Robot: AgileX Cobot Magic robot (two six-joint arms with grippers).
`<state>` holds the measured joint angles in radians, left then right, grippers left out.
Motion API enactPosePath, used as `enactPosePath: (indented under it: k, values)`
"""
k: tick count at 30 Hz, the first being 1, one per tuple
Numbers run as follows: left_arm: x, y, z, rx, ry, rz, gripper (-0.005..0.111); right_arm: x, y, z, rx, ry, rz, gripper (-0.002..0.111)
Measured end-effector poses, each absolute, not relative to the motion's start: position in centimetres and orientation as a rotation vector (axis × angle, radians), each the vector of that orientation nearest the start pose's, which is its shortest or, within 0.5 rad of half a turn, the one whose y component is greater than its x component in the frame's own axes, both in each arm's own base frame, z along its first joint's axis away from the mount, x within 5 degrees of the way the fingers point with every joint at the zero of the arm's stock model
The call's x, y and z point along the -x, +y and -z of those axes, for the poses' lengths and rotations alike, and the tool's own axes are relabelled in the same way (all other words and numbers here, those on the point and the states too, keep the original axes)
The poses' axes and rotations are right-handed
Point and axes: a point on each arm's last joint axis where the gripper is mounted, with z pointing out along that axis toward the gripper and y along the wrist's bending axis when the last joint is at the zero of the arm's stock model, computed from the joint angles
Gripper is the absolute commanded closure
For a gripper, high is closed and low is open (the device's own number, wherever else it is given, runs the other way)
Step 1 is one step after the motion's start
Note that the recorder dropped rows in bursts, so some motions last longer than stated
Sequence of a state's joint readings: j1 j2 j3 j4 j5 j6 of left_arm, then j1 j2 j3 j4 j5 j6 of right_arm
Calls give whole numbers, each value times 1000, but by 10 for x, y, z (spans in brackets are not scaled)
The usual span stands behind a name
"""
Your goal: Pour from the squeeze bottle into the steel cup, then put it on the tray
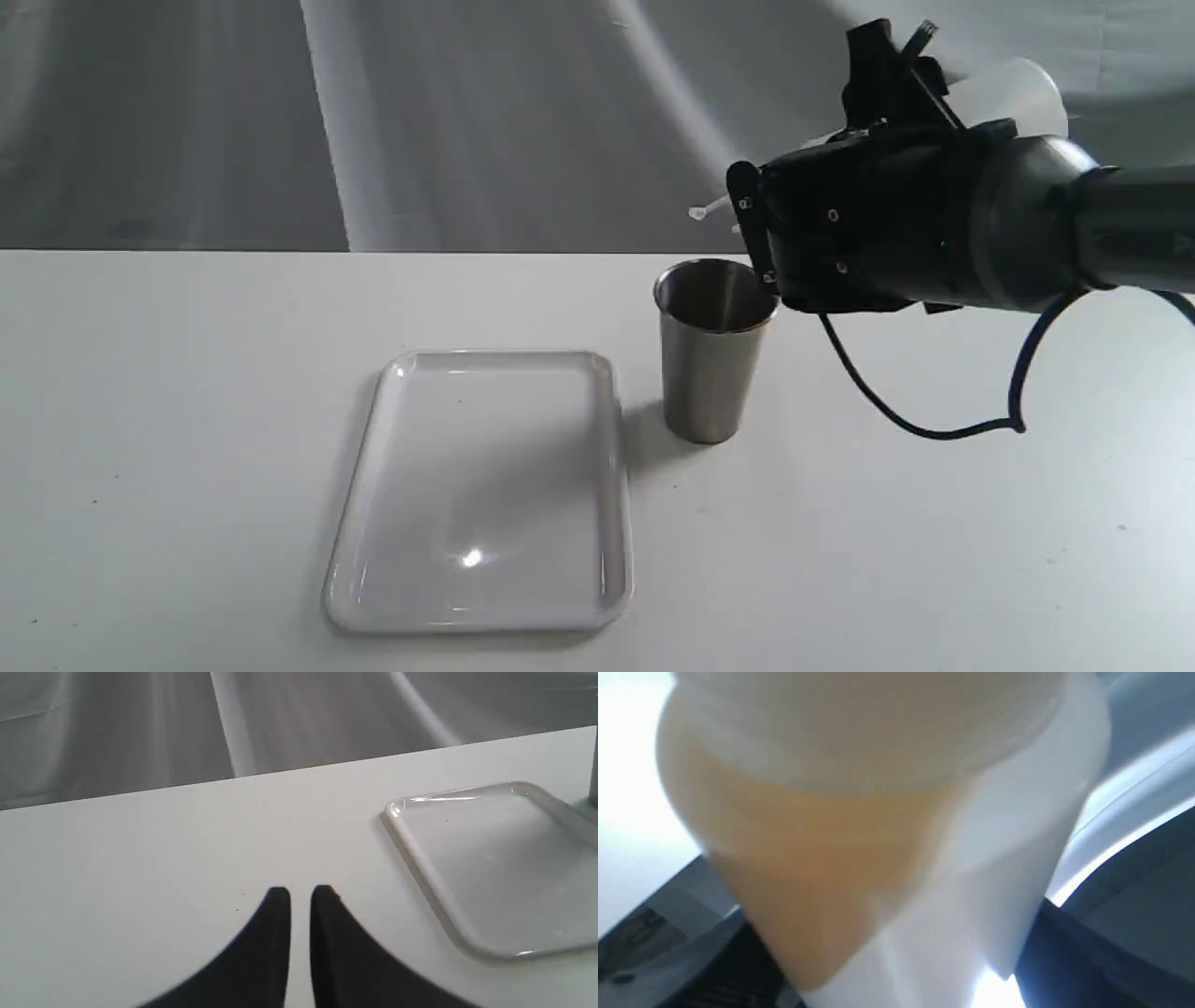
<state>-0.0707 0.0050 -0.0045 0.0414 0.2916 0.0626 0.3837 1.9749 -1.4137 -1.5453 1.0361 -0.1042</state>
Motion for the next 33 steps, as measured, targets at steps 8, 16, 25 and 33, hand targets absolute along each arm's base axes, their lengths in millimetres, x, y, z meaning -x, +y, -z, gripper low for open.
enactPosePath:
  k: [8, 16, 25, 33]
  values:
    - [-55, -3, -188, -145, 1770, -33, 98, -415, 84, -243, 1116, 2010, 1554, 57]
    - [-55, -3, -188, -145, 1770, -33, 98, -412, 84, -240, 528, 2154, 1228, 57]
    - [-55, -3, -188, -145, 1770, -33, 98, -403, 82, -259, -58, 2124, 900, 57]
    - [-55, -3, -188, -145, 1770, -33, 98, -402, 82, -257, -215, 2105, 809, 57]
